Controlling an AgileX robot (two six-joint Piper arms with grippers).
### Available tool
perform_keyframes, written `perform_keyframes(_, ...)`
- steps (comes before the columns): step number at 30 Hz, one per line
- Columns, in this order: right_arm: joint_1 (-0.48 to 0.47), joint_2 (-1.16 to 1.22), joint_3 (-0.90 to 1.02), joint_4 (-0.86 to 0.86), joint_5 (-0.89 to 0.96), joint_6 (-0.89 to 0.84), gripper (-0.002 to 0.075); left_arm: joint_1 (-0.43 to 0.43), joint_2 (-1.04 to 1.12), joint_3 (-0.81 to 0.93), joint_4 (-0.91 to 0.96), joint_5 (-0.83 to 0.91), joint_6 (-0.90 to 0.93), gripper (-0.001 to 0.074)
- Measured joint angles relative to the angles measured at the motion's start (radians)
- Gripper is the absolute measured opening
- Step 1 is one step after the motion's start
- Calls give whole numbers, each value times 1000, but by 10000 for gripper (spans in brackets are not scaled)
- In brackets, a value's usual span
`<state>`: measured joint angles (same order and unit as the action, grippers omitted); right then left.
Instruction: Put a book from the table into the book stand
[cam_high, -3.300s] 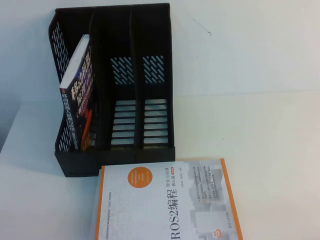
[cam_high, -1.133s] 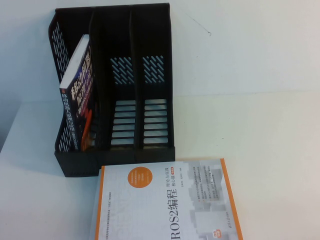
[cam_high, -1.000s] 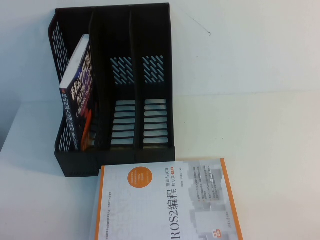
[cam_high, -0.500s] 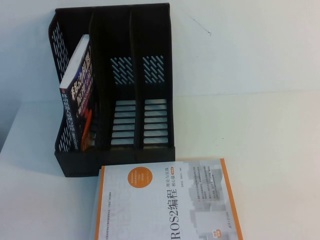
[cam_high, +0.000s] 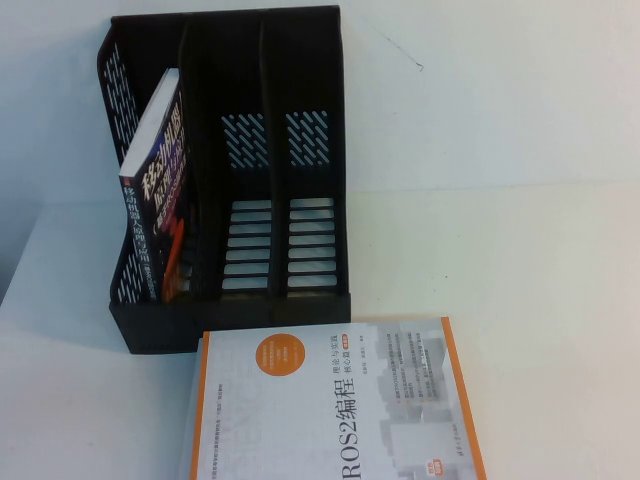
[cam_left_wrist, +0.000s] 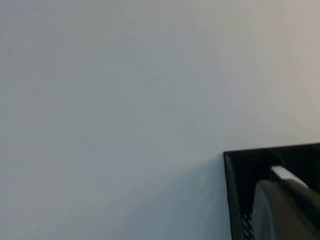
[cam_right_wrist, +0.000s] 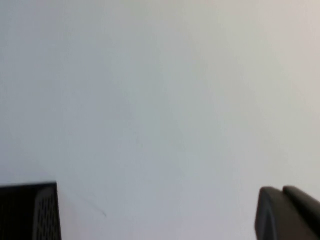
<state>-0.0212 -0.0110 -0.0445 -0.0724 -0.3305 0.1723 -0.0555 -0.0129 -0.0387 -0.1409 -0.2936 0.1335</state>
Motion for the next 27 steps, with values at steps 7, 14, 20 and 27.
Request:
perform_keyframes(7, 0, 70, -325, 4, 664, 0, 8, 0, 55, -302, 0, 559, -10, -3)
perform_keyframes(14, 0, 405, -582, 137, 1106, -88, 8, 0, 306, -442, -101, 1001, -95, -3)
perform_keyframes(20, 0, 707, -634, 446, 1141, -333, 8, 0, 532, -454, -420, 1119, 73, -3)
perform_keyframes(27, 49, 1094, -637, 615, 1041, -523, 8, 0, 689, -454, -729, 1134, 434, -3)
